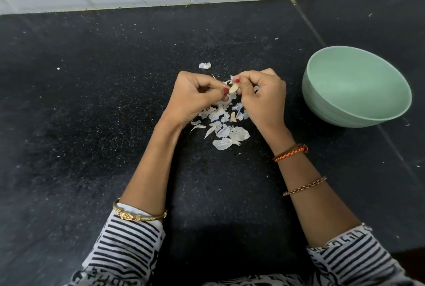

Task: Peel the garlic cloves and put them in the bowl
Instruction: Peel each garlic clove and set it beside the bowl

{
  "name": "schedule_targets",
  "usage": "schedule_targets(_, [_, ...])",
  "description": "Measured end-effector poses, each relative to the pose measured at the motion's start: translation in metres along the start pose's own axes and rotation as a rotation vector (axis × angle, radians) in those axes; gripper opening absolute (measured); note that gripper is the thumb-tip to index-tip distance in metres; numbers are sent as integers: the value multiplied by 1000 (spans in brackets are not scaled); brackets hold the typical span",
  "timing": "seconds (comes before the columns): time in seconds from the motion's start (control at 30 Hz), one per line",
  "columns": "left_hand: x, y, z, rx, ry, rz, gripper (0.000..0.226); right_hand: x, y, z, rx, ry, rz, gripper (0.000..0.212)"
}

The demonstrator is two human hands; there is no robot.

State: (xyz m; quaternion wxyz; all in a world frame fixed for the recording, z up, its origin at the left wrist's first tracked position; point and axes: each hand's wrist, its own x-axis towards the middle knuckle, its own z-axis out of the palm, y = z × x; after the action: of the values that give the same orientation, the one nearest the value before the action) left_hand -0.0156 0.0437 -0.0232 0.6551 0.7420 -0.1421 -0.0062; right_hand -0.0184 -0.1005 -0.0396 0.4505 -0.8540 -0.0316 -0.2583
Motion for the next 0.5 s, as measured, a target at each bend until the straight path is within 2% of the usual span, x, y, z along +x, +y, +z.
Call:
schedule_targets(0.17, [2,-3,4,57,8,12,24,-2,-1,1,-65,20,47,15])
schedule_targets(0.4, [1,-4,12,103,100,52,4,-4,-5,5,-53,32,25,19])
schedule_targets(0.5, [1,-1,9,27,110,48,18,0,-8,1,93,21,35,19])
